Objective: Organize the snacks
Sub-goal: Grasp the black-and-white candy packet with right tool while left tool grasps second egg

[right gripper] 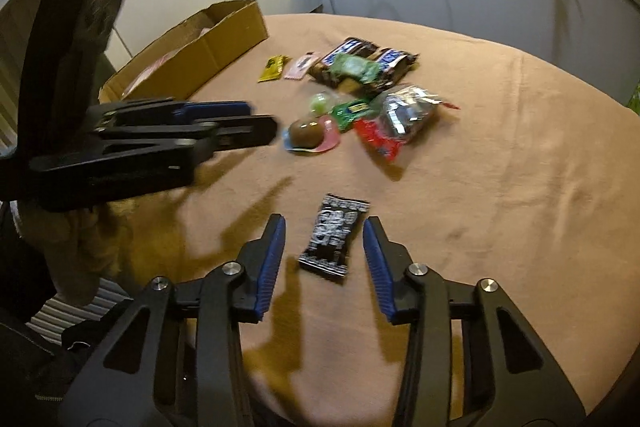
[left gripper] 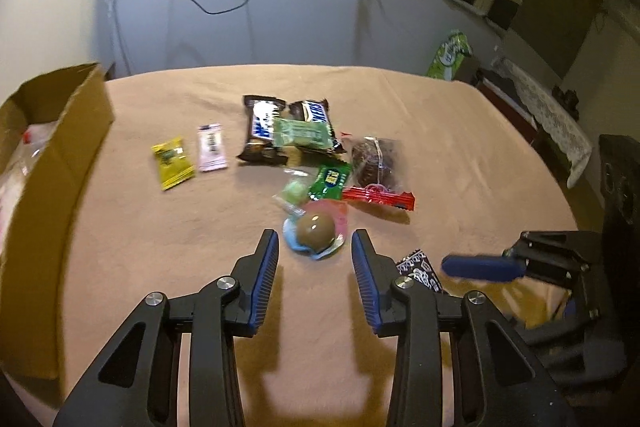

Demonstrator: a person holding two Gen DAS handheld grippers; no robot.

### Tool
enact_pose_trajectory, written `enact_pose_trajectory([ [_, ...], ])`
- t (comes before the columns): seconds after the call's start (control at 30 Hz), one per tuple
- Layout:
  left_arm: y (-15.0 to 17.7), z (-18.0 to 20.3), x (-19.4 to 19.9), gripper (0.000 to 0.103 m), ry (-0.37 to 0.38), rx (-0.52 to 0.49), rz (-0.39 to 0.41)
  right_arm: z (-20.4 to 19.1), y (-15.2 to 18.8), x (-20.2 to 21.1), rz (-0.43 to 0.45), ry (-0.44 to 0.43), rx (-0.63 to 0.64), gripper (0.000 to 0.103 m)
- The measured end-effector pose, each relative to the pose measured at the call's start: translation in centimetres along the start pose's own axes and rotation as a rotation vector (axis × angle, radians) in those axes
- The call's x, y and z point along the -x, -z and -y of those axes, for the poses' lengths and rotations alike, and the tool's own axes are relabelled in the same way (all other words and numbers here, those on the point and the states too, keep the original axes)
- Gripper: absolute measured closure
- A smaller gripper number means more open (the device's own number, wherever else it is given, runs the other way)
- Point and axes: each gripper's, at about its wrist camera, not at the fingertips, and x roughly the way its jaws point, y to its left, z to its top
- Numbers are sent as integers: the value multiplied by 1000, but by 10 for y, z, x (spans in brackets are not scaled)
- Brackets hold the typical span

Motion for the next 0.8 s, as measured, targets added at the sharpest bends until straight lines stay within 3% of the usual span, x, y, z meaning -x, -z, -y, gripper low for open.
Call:
enact_pose_trajectory([
  [0.37, -6, 6, -31, 67, -28, -61, -41, -4, 2, -14, -32, 75, 53, 66],
  [0.53, -8, 5, -33, 72, -27, -60, -37, 0, 1, -16, -35, 78, 56, 76],
  [0.8, -6, 4, -31, 73, -17, -51, -33, 2, 1, -15, -35, 72, 58, 77],
])
